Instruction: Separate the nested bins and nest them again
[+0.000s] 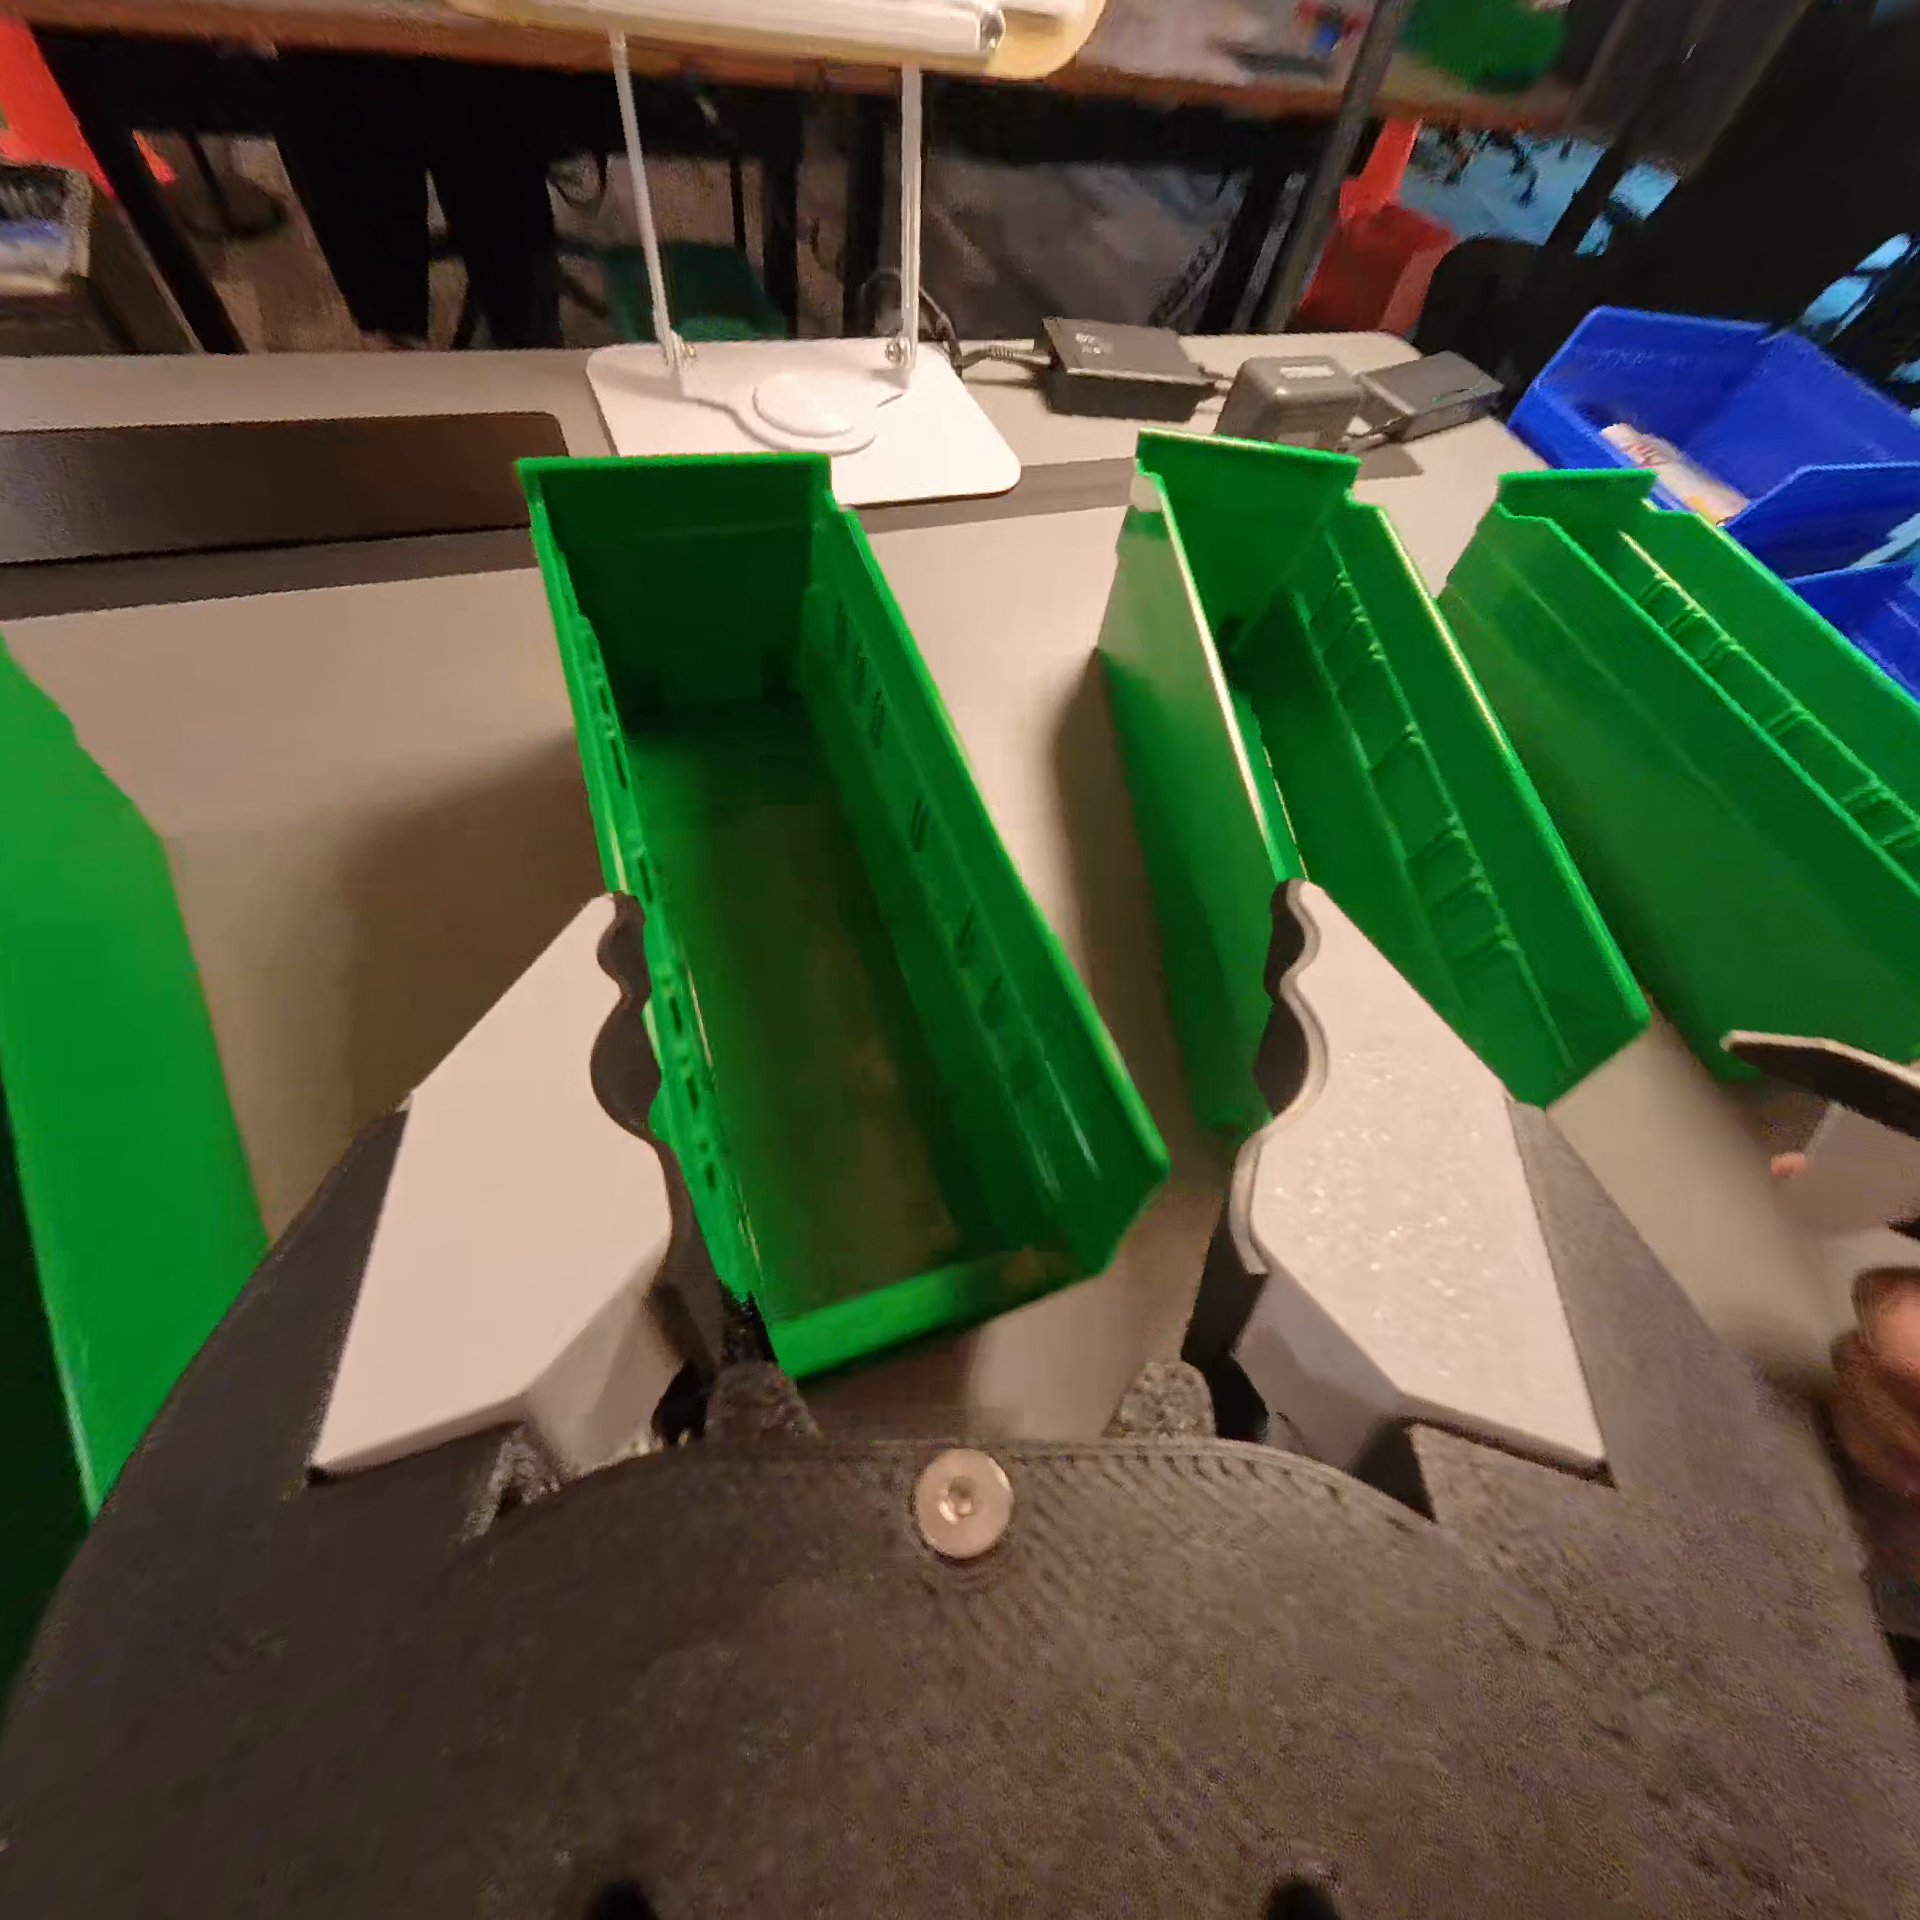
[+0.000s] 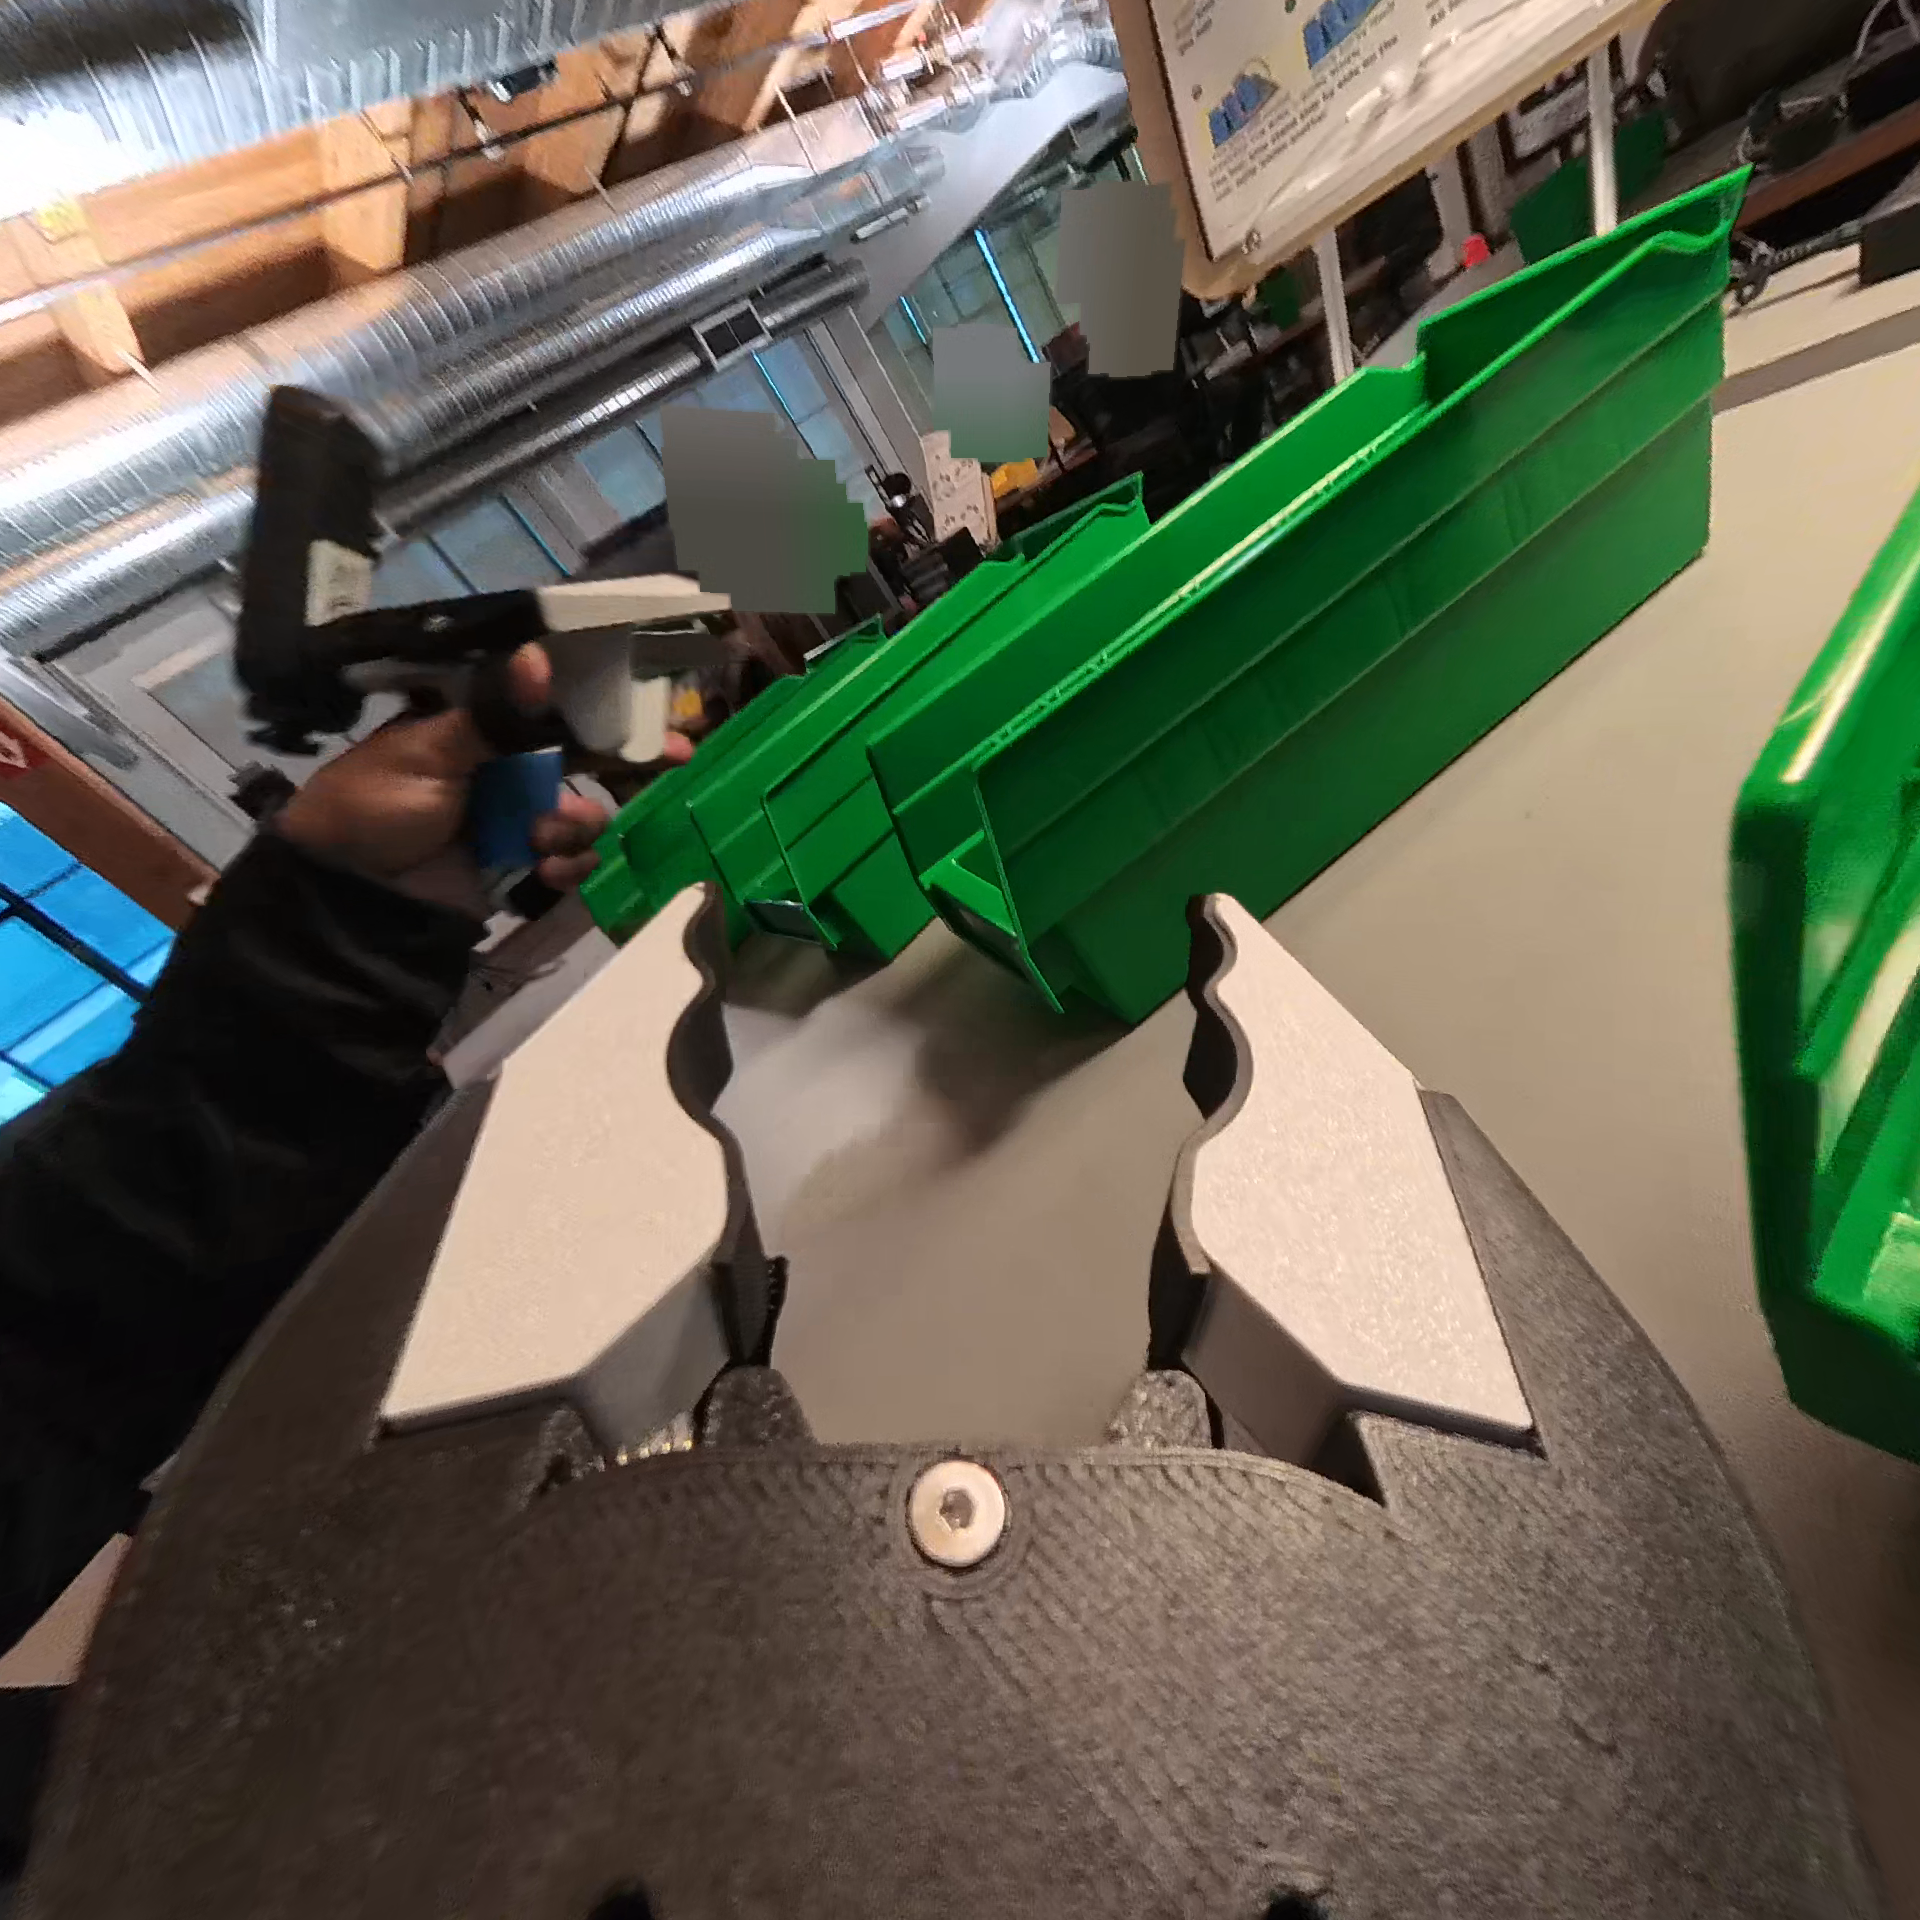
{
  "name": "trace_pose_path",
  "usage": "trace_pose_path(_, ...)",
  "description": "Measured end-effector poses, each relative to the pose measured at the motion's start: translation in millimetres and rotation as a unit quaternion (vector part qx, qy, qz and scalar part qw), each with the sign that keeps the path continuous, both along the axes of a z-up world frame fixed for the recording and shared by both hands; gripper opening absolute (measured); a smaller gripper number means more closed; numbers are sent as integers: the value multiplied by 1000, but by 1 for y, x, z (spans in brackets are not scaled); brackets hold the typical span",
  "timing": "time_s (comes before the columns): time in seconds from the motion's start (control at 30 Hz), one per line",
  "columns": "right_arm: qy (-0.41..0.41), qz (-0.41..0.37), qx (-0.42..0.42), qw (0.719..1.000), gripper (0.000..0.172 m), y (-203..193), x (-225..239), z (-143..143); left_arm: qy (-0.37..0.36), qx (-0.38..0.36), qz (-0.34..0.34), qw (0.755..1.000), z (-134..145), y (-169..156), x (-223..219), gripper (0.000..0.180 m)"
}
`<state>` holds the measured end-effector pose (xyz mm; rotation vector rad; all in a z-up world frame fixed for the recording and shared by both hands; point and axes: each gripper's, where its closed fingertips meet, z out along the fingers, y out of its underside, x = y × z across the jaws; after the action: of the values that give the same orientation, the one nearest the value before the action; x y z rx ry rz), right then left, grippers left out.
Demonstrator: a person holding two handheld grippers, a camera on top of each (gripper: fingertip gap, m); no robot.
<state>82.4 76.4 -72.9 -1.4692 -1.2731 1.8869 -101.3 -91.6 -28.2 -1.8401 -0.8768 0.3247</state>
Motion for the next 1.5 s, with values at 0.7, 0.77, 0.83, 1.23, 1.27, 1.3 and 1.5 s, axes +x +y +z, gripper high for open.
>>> trace_pose_path(0.7, -143, -128, 217, 957, 43, 1, -67, -41, 67, 28, 70, 995, -81, -65, 6, 61)
trace_pose_path(0.77, -142, -162, 218, 952, 20, 16, -63, -39, 62, 27, 61, 996, -83, -61, 3, 49)
trace_pose_path(0.83, -141, -184, 222, 947, 12, 29, -59, -37, 61, 24, 57, 996, -84, -57, -1, 37)
trace_pose_path(1.23, -150, -203, 229, 940, 9, 49, -54, -38, 61, 10, 81, 995, -87, -38, -1, 7)
trace_pose_path(1.27, -150, -203, 228, 941, 9, 50, -53, -38, 60, 12, 83, 995, -86, -35, 1, 7)
trace_pose_path(1.3, -150, -202, 226, 941, 9, 50, -52, -38, 60, 12, 85, 995, -86, -31, 3, 7)
trace_pose_path(1.5, -136, -187, 216, 949, 21, 45, -47, -35, 66, 25, 78, 994, -82, -19, 11, 20)
